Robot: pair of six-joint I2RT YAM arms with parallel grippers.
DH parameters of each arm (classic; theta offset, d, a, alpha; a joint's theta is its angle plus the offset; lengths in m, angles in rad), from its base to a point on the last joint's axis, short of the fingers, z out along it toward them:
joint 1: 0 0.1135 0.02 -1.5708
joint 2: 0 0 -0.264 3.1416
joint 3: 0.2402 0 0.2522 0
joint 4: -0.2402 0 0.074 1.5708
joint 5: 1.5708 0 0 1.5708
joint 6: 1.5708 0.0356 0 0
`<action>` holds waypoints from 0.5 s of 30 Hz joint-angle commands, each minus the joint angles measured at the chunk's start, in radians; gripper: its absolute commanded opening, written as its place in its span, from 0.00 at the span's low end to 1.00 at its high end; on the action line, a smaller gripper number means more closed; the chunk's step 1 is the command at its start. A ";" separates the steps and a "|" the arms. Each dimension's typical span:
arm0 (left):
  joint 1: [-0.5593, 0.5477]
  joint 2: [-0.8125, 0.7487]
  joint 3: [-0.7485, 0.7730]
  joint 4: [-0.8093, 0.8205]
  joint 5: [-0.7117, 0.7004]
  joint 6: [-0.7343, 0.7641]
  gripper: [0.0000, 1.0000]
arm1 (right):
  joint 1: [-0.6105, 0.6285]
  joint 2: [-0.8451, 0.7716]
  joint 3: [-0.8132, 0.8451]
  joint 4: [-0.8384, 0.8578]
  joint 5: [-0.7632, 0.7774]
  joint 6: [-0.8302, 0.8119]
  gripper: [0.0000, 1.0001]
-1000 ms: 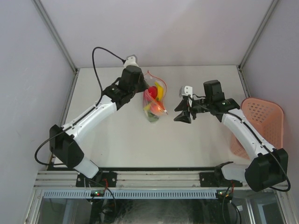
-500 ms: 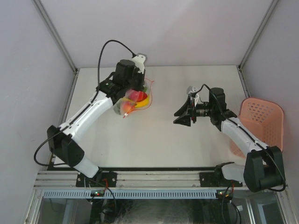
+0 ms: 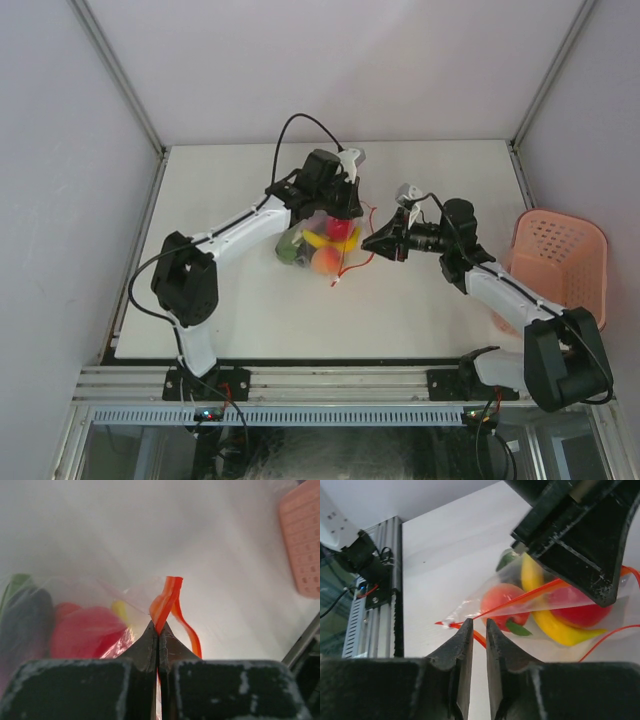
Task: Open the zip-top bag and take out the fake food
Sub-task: Open the zipper of the food storage bag at the center of the board, then pick up the fake fruit from the zipper food storage bag.
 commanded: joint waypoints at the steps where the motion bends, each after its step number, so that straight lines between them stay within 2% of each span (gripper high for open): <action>1: 0.000 -0.038 0.015 0.165 0.053 -0.088 0.00 | 0.010 0.041 0.004 0.006 0.129 -0.067 0.12; 4: 0.000 -0.042 0.012 0.183 0.059 -0.092 0.00 | -0.001 0.100 0.015 -0.039 0.177 -0.098 0.10; 8: -0.003 -0.035 -0.009 0.227 0.092 -0.126 0.00 | -0.007 0.169 0.023 -0.007 0.224 -0.084 0.11; 15: -0.035 -0.076 -0.146 0.384 0.088 -0.207 0.00 | -0.032 0.283 0.036 0.107 0.211 0.082 0.19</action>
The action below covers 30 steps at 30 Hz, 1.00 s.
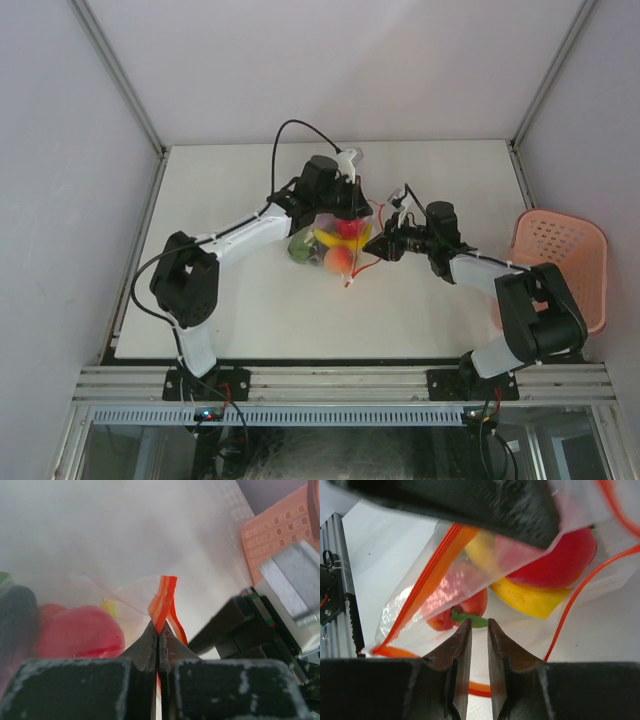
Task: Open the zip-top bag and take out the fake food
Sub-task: Pick up the fake fruit from the zipper food storage bag.
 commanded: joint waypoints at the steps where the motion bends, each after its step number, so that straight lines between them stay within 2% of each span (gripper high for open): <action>1: -0.030 -0.079 -0.083 0.169 0.015 -0.070 0.00 | -0.023 0.052 0.039 0.110 -0.018 0.115 0.19; 3: -0.040 -0.092 -0.112 0.203 0.003 -0.081 0.02 | -0.034 0.084 0.047 0.109 -0.044 0.141 0.22; 9: -0.045 -0.144 -0.200 0.273 -0.049 -0.093 0.32 | -0.092 0.191 0.049 0.141 -0.104 0.255 0.22; 12: -0.045 -0.209 -0.273 0.299 -0.089 -0.068 0.40 | -0.114 0.212 0.049 0.130 -0.114 0.263 0.23; 16: -0.045 -0.327 -0.420 0.314 -0.171 -0.028 0.41 | -0.095 0.229 0.072 0.074 -0.108 0.248 0.25; 20: -0.047 -0.415 -0.596 0.321 -0.262 -0.016 0.36 | -0.064 0.249 0.098 0.039 -0.121 0.235 0.27; 23: -0.076 -0.418 -0.686 0.351 -0.279 -0.023 0.28 | -0.059 0.254 0.110 0.020 -0.149 0.234 0.29; 30: -0.100 -0.388 -0.758 0.375 -0.390 -0.024 0.29 | 0.002 0.258 0.140 -0.045 -0.185 0.191 0.42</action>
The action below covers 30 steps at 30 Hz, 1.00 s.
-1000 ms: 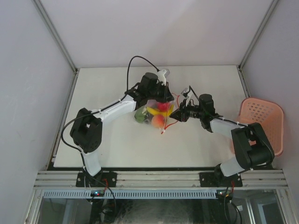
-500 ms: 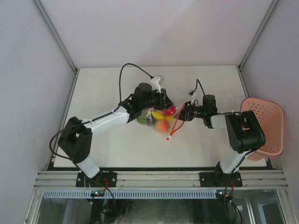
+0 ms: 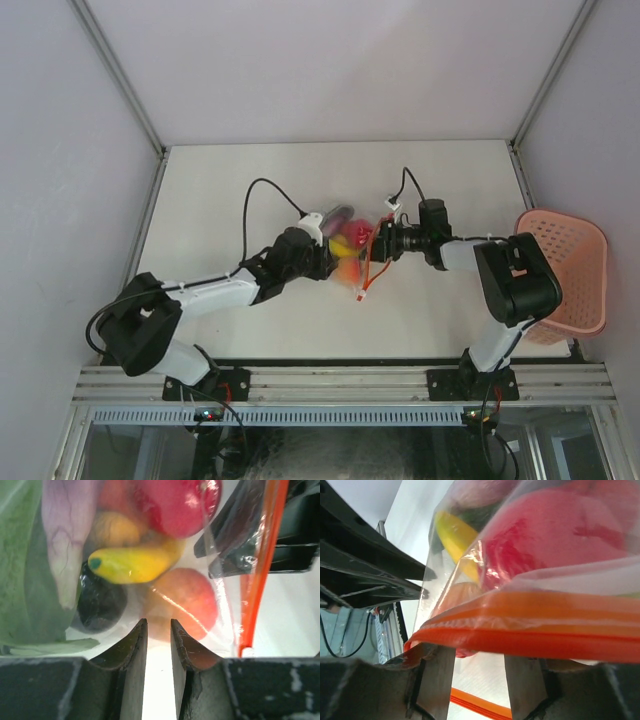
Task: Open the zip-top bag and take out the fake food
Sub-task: Pick up the fake fruit from the zipper food storage bag.
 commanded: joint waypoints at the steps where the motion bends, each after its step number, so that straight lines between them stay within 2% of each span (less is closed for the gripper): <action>1: -0.005 -0.001 -0.028 0.074 -0.089 0.019 0.29 | 0.051 0.009 0.059 -0.055 -0.042 -0.051 0.43; 5: -0.009 0.041 -0.017 0.090 -0.054 0.013 0.28 | 0.079 0.003 0.074 -0.089 -0.044 -0.075 0.51; 14: -0.020 0.103 -0.037 0.135 -0.043 -0.018 0.26 | 0.129 0.011 0.140 -0.310 0.016 -0.235 0.68; 20: -0.020 0.089 -0.080 0.143 -0.050 -0.036 0.19 | 0.137 -0.006 0.154 -0.411 0.065 -0.309 0.75; 30: -0.021 -0.050 -0.121 0.046 -0.101 -0.006 0.24 | 0.153 0.029 0.183 -0.466 0.116 -0.354 0.76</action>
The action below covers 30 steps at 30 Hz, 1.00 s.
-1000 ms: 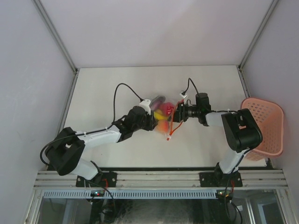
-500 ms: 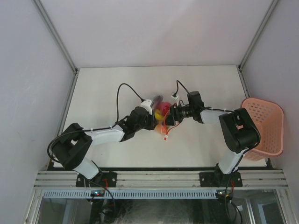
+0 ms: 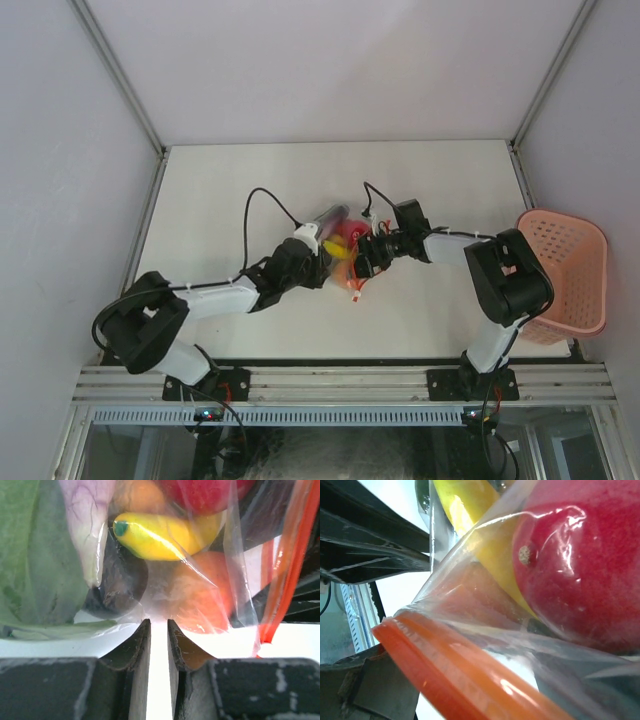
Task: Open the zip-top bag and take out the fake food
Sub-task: Pick up the fake fruit from the zipper food storage bag.
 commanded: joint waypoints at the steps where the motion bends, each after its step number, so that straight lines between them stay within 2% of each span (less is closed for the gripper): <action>1: -0.007 -0.097 -0.016 -0.041 -0.019 0.014 0.23 | 0.014 0.007 0.041 -0.032 0.023 -0.049 0.76; 10: -0.025 0.040 0.067 -0.013 0.064 0.011 0.19 | 0.060 0.009 0.067 -0.087 0.089 -0.100 0.78; 19: -0.039 0.157 0.156 0.025 0.082 0.007 0.18 | 0.078 0.022 0.081 -0.100 0.120 -0.122 0.78; 23: -0.039 0.131 0.126 0.034 0.051 0.003 0.19 | 0.073 0.025 0.102 -0.141 0.138 -0.162 0.68; 26: -0.039 0.078 0.084 0.035 0.024 0.003 0.21 | 0.066 0.011 0.123 -0.183 0.149 -0.205 0.52; 30: -0.037 -0.047 0.010 0.038 -0.014 0.005 0.22 | 0.056 -0.042 0.133 -0.209 0.144 -0.237 0.38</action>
